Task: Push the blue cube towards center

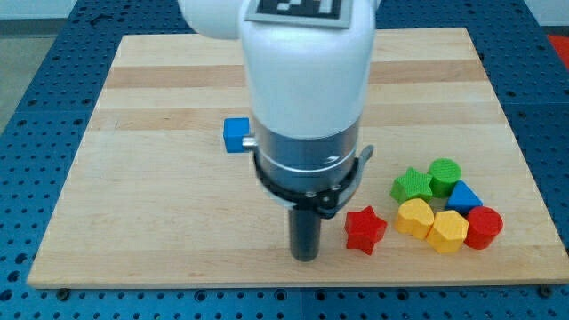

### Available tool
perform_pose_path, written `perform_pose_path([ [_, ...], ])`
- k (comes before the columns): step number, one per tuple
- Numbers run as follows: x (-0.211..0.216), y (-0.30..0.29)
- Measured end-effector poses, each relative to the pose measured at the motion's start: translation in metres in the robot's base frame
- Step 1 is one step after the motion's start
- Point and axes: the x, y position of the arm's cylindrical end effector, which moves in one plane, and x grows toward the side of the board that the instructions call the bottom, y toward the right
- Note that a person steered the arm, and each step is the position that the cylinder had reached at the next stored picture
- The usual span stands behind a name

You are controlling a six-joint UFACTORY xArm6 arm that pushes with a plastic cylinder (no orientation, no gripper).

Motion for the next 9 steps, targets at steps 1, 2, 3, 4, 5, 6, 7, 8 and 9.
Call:
perform_pose_path([
  [1, -0.001, 0.043],
  [2, -0.002, 0.074],
  [3, -0.002, 0.066],
  [4, -0.003, 0.018],
  [5, -0.036, -0.036],
  [6, -0.096, -0.035],
  [7, -0.146, -0.026],
  [8, -0.192, -0.039],
  [9, -0.213, -0.074],
])
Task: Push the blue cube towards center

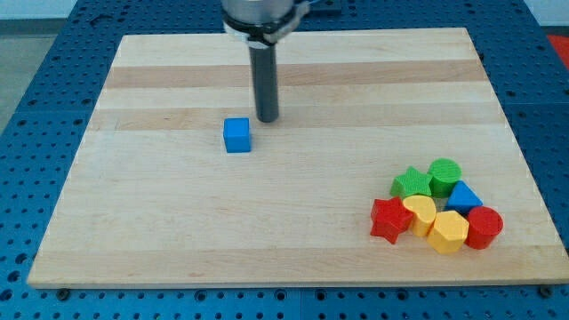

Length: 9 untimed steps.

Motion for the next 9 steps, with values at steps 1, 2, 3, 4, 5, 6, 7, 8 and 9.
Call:
perform_pose_path([
  [1, 0.002, -0.026],
  [2, 0.022, -0.026],
  [3, 0.051, -0.026],
  [4, 0.080, -0.026],
  [5, 0.101, -0.026],
  [6, 0.090, -0.026],
  [7, 0.055, -0.041],
  [8, 0.045, -0.066],
  [9, 0.045, -0.095],
])
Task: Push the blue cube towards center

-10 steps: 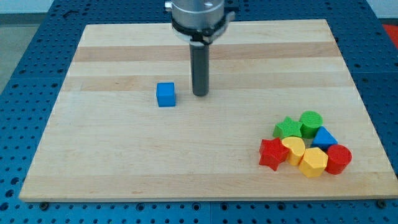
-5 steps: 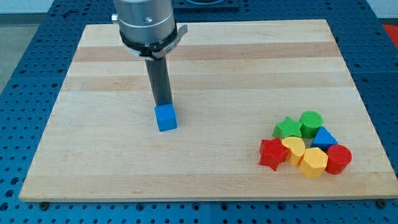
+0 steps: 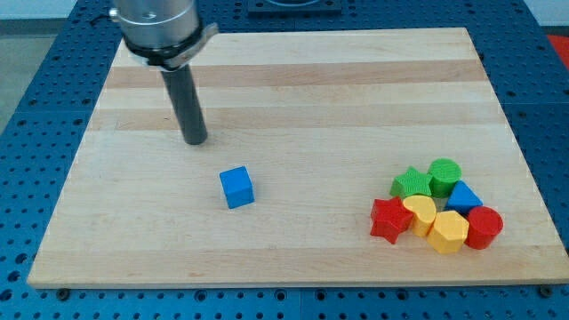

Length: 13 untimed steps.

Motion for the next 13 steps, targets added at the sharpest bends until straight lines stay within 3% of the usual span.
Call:
perform_pose_path([
  [1, 0.004, -0.021],
  [3, 0.051, -0.030],
  [6, 0.064, 0.081],
  [8, 0.079, 0.049],
  [10, 0.126, 0.032],
  [12, 0.116, 0.075],
  [13, 0.104, 0.069],
])
